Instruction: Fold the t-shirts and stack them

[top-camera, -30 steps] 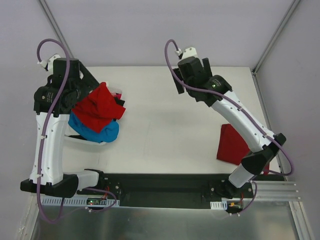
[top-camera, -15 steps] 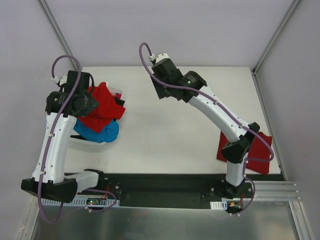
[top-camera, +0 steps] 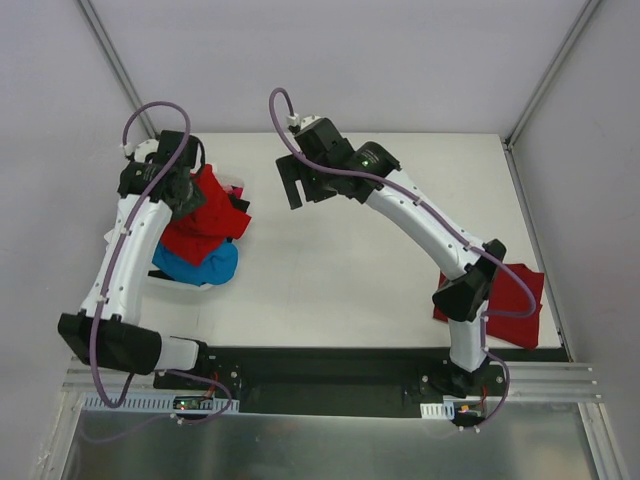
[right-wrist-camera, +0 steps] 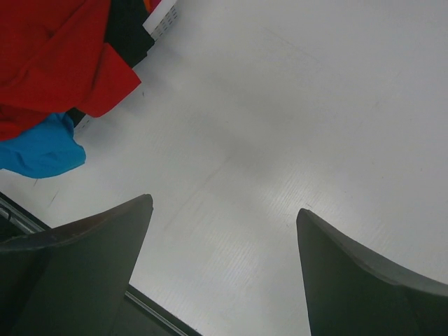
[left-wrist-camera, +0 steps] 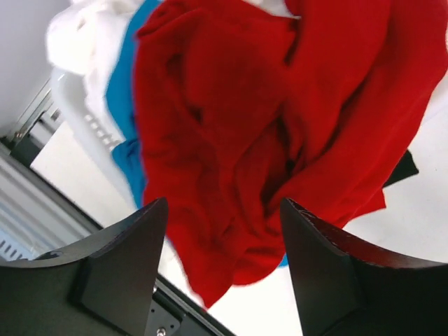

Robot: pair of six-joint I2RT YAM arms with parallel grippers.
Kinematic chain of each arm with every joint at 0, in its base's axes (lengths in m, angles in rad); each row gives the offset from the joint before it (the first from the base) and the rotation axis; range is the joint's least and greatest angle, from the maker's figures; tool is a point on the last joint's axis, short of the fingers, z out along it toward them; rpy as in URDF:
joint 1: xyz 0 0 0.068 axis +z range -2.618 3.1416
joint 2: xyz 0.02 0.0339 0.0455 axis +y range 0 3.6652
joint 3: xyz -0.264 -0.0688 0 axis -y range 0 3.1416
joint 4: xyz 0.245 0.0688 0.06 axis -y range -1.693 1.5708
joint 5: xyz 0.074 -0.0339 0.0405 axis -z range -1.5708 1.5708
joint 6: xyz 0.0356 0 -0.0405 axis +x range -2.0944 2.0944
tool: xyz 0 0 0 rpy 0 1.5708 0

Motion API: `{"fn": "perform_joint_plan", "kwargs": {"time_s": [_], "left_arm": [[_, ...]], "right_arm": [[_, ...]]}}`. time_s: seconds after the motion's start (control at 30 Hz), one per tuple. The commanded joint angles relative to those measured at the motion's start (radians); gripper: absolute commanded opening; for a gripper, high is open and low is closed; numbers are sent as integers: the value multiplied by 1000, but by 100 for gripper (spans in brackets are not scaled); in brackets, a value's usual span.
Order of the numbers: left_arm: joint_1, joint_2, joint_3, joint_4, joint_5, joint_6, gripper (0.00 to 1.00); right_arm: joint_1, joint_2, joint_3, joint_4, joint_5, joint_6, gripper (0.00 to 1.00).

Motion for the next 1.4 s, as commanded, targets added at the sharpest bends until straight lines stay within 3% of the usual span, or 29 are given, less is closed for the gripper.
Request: {"fn": "perform_joint_plan", "kwargs": {"time_s": [0.0,0.17,0.23,0.47,0.93,0.97,1.0,1.03,1.07,1.2,1.37], "left_arm": [[6,86,-4,142,-1,97,64],[56,208,123,164,-88,128,61],[100,224,157,153,-105,106,61],[101,211,251,101,-284,121,63],[116,186,148,99,-208,114,60],[116,188,148,101,-202,109,58],[116,194,148,99,-196,106,48],[116,194,153,99,-189,102,32],[116,194,156,98,-189,102,0],[116,192,179,99,-176,115,0],[63,140,381,98,-28,98,0]], "right_arm": [[14,-78,-80,47,-33,21,88],[21,-187,-221,92,4,1,88],[21,-227,-267,93,17,-10,88],[23,-291,-350,86,27,-27,88],[21,-316,-372,95,34,-71,87],[23,-316,-370,96,39,-74,87],[23,-314,-364,96,42,-77,87],[21,-314,-363,95,42,-77,87],[23,-316,-363,96,43,-79,87],[23,-317,-372,98,48,-79,87],[23,-314,-384,99,48,-79,87]]}}
